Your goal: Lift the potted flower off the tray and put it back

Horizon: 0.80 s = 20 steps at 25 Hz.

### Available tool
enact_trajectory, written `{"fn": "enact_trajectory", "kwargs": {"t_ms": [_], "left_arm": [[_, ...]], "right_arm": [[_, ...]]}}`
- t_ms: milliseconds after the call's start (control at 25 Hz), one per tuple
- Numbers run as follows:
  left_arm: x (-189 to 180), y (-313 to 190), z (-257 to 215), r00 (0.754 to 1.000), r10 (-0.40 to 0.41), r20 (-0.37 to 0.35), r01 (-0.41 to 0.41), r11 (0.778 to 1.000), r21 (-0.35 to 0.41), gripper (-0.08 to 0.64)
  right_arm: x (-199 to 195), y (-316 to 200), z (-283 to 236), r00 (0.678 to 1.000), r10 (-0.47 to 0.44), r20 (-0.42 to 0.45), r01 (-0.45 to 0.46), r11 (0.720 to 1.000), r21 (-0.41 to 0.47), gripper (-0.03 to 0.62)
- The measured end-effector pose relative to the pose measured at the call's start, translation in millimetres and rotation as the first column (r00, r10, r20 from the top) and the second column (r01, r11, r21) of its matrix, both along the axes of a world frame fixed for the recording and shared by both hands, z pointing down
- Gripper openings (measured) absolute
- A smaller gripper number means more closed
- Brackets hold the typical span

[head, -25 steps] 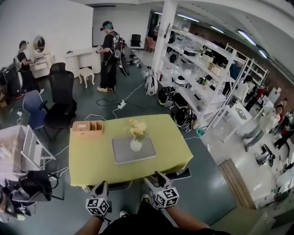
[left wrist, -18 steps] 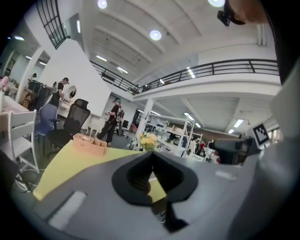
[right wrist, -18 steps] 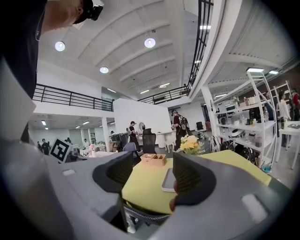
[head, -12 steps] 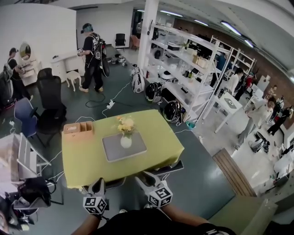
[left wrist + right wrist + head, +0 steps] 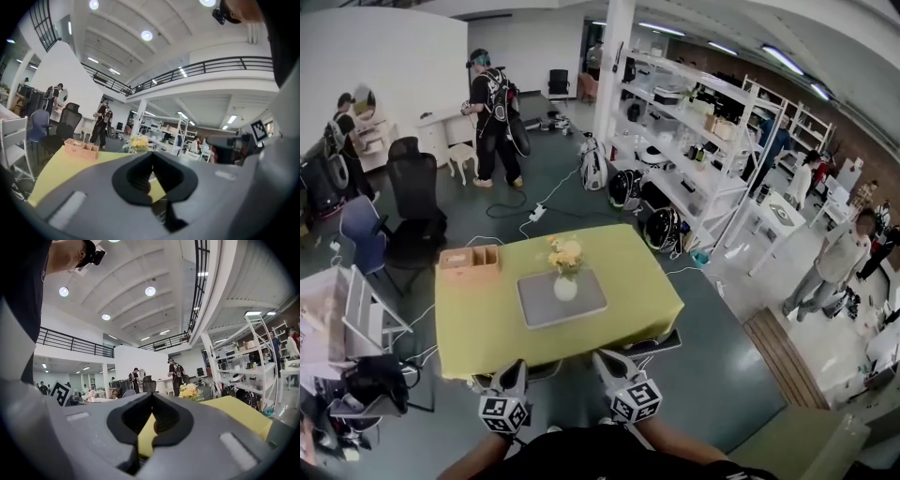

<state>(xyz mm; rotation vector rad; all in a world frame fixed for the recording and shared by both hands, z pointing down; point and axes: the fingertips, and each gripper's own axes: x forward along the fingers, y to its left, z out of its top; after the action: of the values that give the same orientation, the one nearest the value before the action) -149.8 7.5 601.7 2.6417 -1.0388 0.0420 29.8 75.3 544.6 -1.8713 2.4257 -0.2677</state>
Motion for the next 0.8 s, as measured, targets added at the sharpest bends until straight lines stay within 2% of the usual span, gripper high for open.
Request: {"fn": "enact_trajectory", "kwargs": {"t_ms": [800], "left_arm": [[0.5, 10.5, -0.7, 1.000, -0.015, -0.008, 0.015, 1.000, 0.003, 0.008]], "right_arm": [[5.0, -2.6, 16.7, 1.000, -0.015, -0.028, 0.014, 0.999, -0.046, 0.002]]}}
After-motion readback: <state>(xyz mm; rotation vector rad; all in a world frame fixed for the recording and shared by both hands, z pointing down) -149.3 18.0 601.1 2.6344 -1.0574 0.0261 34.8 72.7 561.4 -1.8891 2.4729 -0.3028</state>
